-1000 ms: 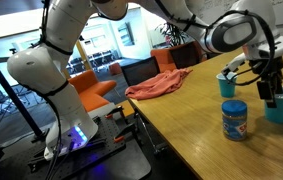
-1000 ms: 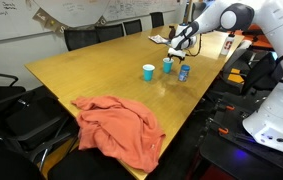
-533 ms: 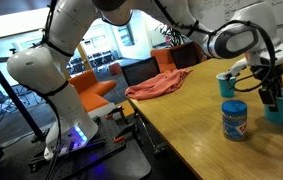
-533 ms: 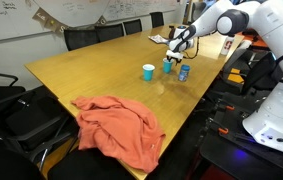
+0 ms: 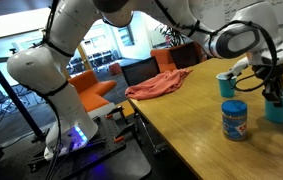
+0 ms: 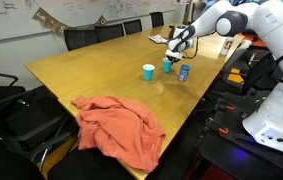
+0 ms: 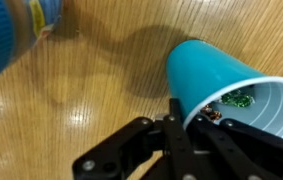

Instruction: Pour the sweets in the right cup onto the table then put two sweets in the left cup

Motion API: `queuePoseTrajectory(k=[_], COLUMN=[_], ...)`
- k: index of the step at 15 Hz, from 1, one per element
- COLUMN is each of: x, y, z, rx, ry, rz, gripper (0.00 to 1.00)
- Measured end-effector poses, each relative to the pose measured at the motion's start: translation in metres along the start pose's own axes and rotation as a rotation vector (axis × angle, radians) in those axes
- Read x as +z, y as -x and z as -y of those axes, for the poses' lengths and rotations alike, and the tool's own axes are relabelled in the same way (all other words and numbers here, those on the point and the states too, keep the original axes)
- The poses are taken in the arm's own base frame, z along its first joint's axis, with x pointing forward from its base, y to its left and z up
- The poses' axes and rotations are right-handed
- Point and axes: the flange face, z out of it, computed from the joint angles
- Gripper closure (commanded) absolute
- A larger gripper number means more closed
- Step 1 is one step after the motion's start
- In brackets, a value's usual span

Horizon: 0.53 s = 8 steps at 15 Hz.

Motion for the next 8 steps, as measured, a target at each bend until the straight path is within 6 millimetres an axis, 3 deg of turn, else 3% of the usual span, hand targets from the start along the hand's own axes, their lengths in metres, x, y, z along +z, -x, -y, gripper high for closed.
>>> queuePoseTrajectory(k=[5, 8], x=[-0.005, -0.02], y=[-0.003, -0.009], z=[0.004, 0.005], rx=[0.0, -0.015], ry=[-0.019, -0.073], rz=[-0.016, -0.068], gripper=[0.99, 0.99])
